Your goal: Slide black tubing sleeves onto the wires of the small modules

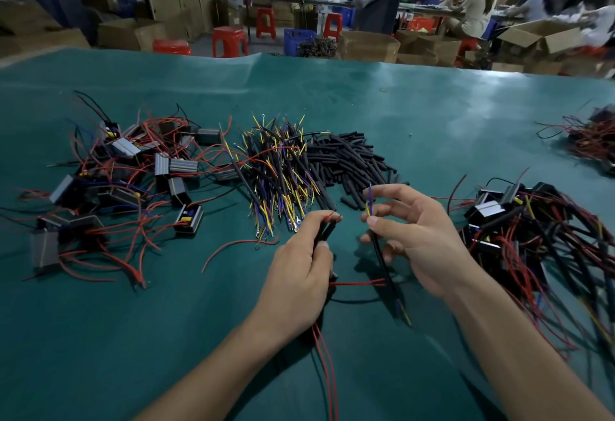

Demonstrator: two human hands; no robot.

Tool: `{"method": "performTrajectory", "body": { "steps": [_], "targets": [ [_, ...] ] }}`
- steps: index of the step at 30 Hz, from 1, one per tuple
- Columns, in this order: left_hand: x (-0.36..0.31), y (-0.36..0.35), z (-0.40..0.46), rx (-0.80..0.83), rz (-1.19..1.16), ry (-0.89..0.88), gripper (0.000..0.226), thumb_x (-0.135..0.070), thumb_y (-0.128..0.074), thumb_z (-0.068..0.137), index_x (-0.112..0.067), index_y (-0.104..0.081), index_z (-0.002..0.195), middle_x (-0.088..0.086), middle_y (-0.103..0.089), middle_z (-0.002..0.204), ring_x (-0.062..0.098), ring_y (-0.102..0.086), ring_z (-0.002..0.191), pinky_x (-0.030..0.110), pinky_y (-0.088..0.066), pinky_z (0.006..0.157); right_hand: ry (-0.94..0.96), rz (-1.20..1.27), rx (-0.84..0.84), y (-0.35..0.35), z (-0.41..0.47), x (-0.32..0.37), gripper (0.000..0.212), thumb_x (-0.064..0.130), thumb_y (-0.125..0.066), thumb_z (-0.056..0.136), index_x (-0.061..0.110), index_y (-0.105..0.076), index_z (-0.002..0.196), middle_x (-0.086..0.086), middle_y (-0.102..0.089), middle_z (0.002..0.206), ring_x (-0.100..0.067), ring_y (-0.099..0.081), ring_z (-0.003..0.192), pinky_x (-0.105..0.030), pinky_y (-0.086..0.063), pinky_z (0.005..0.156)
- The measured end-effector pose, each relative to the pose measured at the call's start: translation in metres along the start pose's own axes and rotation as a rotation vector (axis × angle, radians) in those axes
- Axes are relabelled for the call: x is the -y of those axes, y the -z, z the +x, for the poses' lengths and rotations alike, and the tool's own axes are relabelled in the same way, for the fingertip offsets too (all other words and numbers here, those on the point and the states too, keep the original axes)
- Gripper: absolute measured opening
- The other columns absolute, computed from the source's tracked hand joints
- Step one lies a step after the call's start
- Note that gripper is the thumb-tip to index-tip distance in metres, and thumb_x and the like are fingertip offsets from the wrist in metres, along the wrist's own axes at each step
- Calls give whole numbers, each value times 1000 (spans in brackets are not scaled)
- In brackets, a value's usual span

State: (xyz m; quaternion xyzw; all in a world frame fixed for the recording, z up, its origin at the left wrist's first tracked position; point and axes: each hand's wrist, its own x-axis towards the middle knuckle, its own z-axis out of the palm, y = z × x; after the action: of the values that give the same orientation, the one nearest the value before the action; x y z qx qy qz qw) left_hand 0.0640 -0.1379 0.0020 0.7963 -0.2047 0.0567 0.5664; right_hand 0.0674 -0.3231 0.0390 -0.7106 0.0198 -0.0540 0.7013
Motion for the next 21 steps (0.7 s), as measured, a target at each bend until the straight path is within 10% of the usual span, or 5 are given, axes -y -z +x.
{"method": "performTrajectory", "body": {
  "steps": [21],
  "targets": [
    [0,1,-1,-5,-52,44,36,-9,-39,97,-35,-52,119,-2,-47,56,19,-44,50,40,-49,53,-5,-93,126,-24,-7,-10,13,-2,-71,91,7,-62,92,-16,-66,65,-13,-75,75,-20,-50,53]
  ]
}}
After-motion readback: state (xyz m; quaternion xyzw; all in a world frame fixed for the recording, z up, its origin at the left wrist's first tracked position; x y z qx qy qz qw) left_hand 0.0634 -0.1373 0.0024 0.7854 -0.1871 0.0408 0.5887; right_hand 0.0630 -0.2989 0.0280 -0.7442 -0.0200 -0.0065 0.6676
